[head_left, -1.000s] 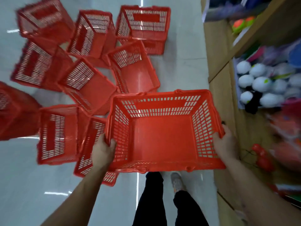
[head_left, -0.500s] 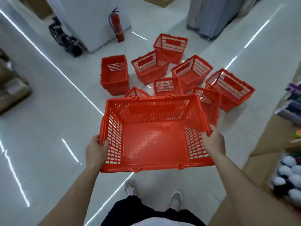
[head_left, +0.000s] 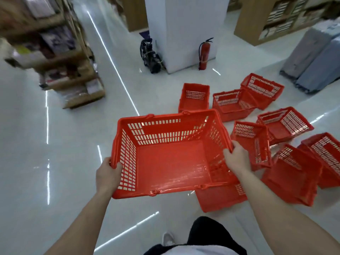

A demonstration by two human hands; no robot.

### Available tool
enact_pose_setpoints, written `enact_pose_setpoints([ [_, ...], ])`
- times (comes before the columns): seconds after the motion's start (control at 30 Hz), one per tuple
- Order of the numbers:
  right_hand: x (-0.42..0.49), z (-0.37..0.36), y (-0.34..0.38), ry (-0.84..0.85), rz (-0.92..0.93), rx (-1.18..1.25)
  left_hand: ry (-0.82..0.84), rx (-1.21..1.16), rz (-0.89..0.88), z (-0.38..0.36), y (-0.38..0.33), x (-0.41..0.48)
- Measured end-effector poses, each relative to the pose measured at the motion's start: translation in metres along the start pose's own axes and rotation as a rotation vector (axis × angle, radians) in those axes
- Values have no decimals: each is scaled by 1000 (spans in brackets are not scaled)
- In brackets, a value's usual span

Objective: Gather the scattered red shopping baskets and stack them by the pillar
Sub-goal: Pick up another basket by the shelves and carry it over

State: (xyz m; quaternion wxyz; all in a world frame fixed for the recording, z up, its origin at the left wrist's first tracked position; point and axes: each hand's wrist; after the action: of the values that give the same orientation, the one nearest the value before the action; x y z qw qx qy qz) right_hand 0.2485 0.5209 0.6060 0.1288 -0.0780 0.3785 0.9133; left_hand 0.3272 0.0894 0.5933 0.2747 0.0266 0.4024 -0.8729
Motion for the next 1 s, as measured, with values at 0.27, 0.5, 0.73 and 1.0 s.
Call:
enact_pose_setpoints([
  [0.27,86,-64,103,23,28,-14,-8,-52,-5,51,0,129],
  [0.5,211,-126,169,3,10,19,37,-20,-10,69,-32,293],
  [0.73,333,-155,241,20,-96,74,117,28,-28,95,-106,446],
  [1.0,441,-176,293,-90,-234,127,251,116,-85,75,-178,625],
])
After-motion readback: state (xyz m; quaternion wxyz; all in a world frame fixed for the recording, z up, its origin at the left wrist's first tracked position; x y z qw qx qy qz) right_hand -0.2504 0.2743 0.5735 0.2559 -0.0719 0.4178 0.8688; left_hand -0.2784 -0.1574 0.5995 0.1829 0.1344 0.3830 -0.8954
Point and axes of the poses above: each hand's wrist, its own x-axis towards the middle knuckle, its own z-axis out of the back of the hand, y = z × x, and after that the axes turned 11 degrees about y, right-handed
